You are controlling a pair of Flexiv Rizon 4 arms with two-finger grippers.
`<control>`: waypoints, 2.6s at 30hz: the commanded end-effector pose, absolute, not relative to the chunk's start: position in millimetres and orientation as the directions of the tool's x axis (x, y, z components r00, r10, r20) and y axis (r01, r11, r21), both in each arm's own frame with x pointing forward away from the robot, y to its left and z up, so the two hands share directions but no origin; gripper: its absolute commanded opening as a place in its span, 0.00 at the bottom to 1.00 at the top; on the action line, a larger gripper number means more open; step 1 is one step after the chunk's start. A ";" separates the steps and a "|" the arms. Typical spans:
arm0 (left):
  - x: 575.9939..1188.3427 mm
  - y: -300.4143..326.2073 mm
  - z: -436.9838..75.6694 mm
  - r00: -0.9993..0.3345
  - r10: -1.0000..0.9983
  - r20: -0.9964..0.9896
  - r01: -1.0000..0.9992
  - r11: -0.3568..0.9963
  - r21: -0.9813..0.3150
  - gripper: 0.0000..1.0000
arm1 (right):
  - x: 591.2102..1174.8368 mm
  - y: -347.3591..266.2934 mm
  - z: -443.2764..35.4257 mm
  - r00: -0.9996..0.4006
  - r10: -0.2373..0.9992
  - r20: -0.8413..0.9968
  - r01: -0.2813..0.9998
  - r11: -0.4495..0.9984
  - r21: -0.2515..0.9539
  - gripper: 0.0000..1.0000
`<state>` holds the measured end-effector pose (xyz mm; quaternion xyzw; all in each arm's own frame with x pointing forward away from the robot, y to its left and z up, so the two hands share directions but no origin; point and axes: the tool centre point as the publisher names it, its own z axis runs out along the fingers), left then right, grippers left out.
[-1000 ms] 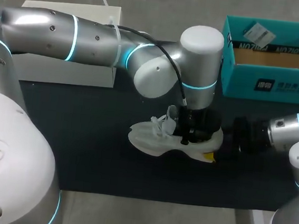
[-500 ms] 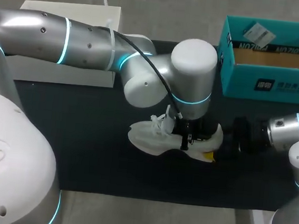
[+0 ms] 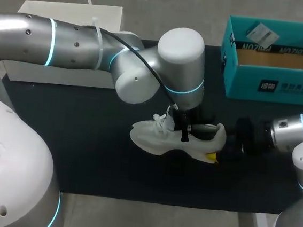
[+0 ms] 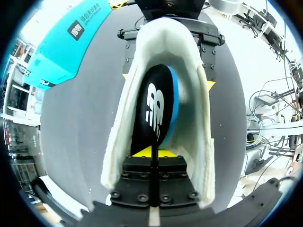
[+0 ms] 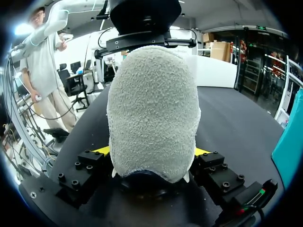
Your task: Take the shoe out of the shoebox, open the shoe tongue, remove and reinsert the insole, then place the shoe into the shoebox
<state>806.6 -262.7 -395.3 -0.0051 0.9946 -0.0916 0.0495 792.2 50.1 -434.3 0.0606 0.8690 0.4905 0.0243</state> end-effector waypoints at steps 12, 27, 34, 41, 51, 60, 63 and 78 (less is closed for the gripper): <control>814.2 -242.9 -362.7 -0.999 -0.033 0.015 -0.035 0.968 -0.248 0.00 | 789.3 50.1 -439.4 -0.992 0.129 0.017 0.081 0.514 0.854 0.00; 811.7 -249.5 -325.7 -0.979 -0.036 0.202 -0.115 0.909 -0.400 0.00 | 789.3 50.1 -439.4 -0.992 0.129 0.017 0.081 0.514 0.854 0.00; 808.8 -262.8 -321.0 -0.973 -0.027 0.229 -0.127 0.891 -0.435 0.00 | 789.3 50.1 -439.4 -0.992 0.129 0.017 0.081 0.514 0.854 0.00; 808.5 -277.6 -317.4 -0.965 -0.020 0.261 -0.146 0.870 -0.472 0.00 | 789.3 50.1 -439.4 -0.992 0.129 0.017 0.081 0.514 0.854 0.00; 795.8 -285.3 -272.6 -0.960 0.048 0.274 -0.127 0.801 -0.584 0.00 | 789.3 50.1 -439.4 -0.992 0.129 0.017 0.081 0.514 0.854 0.00; 786.6 -290.1 -229.0 -0.954 0.129 0.271 -0.094 0.728 -0.679 0.00 | 789.3 50.1 -439.4 -0.992 0.129 0.017 0.081 0.514 0.854 0.00; 781.6 -290.9 -211.7 -0.947 0.170 0.274 -0.084 0.691 -0.718 0.00 | 789.3 50.1 -439.4 -0.992 0.129 0.017 0.081 0.514 0.854 0.00; 756.8 -271.2 -102.1 -0.893 0.386 0.232 -0.035 0.454 -0.890 0.00 | 789.3 50.1 -439.4 -0.992 0.129 0.017 0.081 0.514 0.854 0.00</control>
